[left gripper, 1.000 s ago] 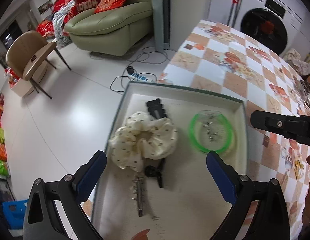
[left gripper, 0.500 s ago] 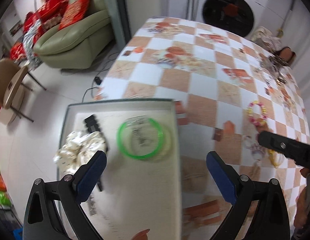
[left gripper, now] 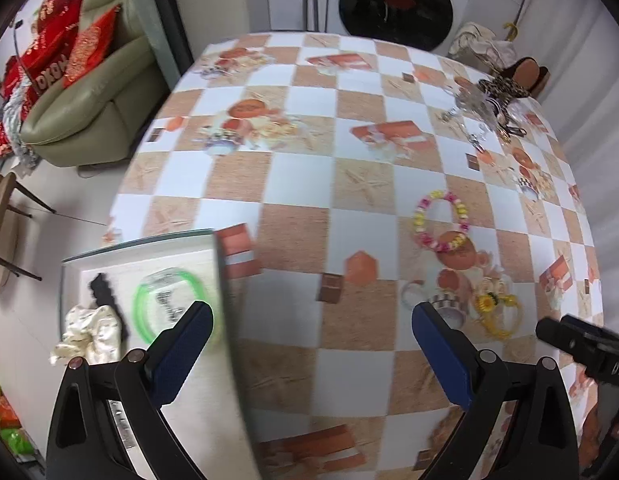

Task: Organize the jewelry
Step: 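Grasp the pink-yellow beaded bracelet with the left tool while the right tool grasps the yellow hair tie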

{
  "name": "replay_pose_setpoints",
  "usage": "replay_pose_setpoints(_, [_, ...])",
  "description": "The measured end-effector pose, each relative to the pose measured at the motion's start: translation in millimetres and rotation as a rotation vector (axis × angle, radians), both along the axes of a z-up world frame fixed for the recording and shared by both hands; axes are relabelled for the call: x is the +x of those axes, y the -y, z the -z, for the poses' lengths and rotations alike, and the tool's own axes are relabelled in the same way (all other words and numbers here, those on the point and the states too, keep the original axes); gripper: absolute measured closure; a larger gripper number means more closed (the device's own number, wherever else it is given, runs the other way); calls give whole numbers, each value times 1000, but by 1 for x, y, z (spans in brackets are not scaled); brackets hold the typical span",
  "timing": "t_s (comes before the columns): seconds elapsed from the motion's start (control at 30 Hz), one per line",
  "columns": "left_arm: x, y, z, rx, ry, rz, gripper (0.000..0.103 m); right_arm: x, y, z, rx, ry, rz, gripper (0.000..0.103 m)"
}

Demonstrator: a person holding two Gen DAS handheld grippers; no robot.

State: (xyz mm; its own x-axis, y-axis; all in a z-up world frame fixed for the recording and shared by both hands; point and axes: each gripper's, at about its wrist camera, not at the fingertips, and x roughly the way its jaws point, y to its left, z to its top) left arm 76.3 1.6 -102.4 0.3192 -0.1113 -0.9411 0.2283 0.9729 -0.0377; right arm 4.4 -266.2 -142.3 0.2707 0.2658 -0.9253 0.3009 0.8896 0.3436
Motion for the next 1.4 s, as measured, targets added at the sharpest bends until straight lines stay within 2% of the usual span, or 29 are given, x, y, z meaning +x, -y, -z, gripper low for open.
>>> replay_pose_setpoints(0.37, [25, 40, 25, -8, -52, 41, 0, -9, 12, 14, -26, -34, -11, 0])
replay_pose_setpoints(0.63, [42, 66, 46, -3, -63, 51, 1, 6, 4, 20, -111, -46, -58, 0])
replay_pose_setpoints(0.67, [44, 68, 48, -8, -66, 51, 2, 7, 2, 21, -119, -46, -67, 0])
replay_pose_setpoints(0.7, [46, 71, 50, -11, -69, 53, 12, 8, 1, 22, -129, -46, -76, 0])
replay_pose_setpoints(0.73, [49, 74, 54, -5, -78, 55, 14, 9, 0, 23, -138, -47, -84, 1])
replay_pose_setpoints(0.93, [63, 92, 67, -12, -86, 70, 14, 14, -11, 28, -180, -47, -128, 10])
replay_pose_setpoints(0.97, [65, 95, 69, -14, -86, 76, 15, 15, -13, 29, -188, -46, -135, 12])
replay_pose_setpoints(1.0, [68, 100, 71, -16, -86, 88, 21, 16, -15, 30, -197, -43, -143, 13])
replay_pose_setpoints(1.07, [73, 106, 76, -10, -95, 104, 23, 19, -17, 32, -209, -42, -153, 19])
replay_pose_setpoints(1.13, [76, 111, 80, -9, -97, 112, 28, 23, -20, 34, -217, -42, -162, 19])
replay_pose_setpoints(1.3, [77, 122, 81, 16, -77, 147, 28, 27, -30, 38, -273, -33, -205, 20])
replay_pose_setpoints(1.4, [74, 127, 80, 27, -64, 173, 39, 29, -37, 40, -316, -27, -234, 21])
